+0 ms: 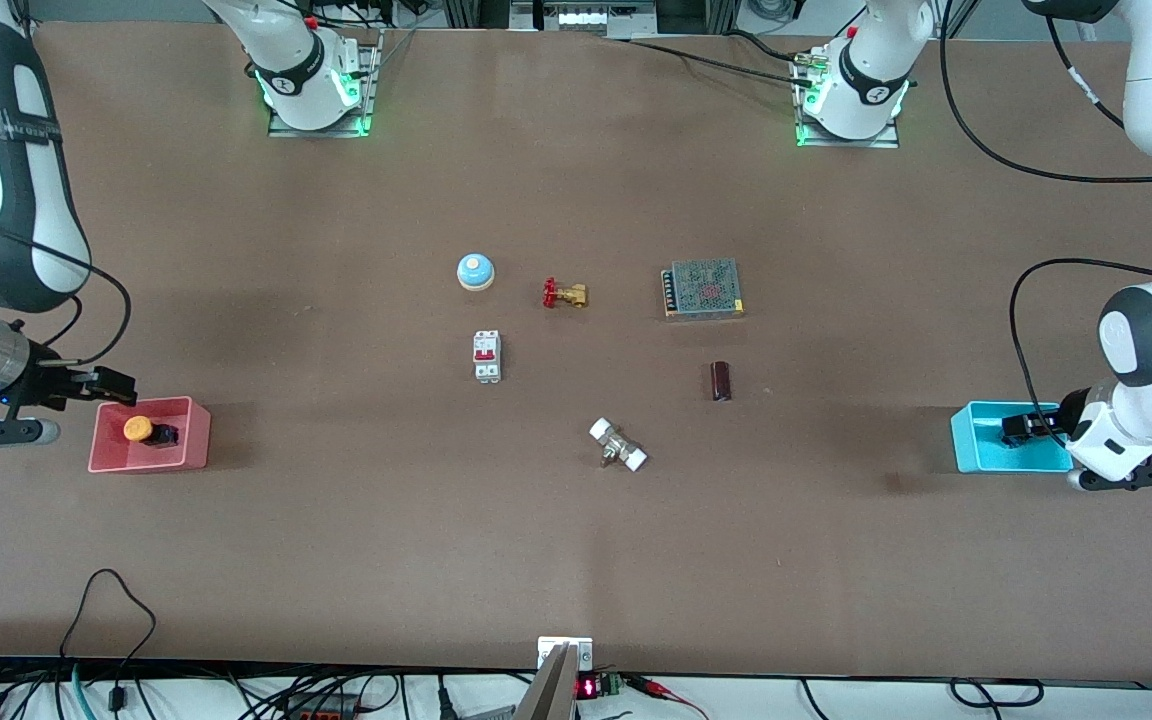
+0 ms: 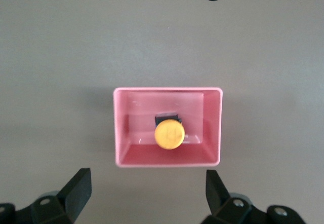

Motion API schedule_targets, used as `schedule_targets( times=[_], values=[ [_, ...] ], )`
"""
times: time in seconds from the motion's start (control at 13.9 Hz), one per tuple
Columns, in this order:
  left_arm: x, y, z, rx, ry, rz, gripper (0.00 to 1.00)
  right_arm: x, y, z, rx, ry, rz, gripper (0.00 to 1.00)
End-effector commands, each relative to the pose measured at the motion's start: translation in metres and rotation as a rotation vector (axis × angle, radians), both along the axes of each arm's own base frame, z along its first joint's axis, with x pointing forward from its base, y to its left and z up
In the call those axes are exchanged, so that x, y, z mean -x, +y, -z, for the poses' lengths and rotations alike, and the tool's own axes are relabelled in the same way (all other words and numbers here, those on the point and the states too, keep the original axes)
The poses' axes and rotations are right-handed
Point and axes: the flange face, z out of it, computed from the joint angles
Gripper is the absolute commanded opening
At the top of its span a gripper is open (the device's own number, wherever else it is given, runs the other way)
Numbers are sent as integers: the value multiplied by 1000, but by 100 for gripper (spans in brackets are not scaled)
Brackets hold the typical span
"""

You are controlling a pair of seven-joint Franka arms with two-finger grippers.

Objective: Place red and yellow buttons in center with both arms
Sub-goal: 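Lower both grippers and grasp the yellow and red buttons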

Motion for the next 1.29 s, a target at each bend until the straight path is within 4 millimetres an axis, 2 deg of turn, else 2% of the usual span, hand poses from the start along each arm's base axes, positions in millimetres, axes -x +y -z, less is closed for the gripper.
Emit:
schedule_targets(
  times=[0.0, 0.36, 0.65, 0.72, 0.79, 0.86, 1.22],
  values=[
    [4, 14, 8, -10, -28, 35, 83, -5, -7, 26, 9, -14, -57, 100],
    [7, 16, 23, -6, -33, 37, 81, -12, -17, 65, 50, -35, -118, 100],
    [17, 15, 32, 2, -5, 35, 76, -13, -16, 83, 65, -26, -144, 100],
    [17, 15, 31, 1, -6, 35, 72, -12, -14, 85, 63, -24, -145, 100],
    [16, 15, 31, 1, -9, 36, 63, -13, -10, 89, 56, -21, -147, 100],
    [16, 16, 30, -1, -10, 41, 51, -13, -13, 90, 55, -23, -143, 100],
    [8, 17, 19, -7, -36, 56, 30, -10, -25, 108, 51, -20, -127, 100]
  ],
)
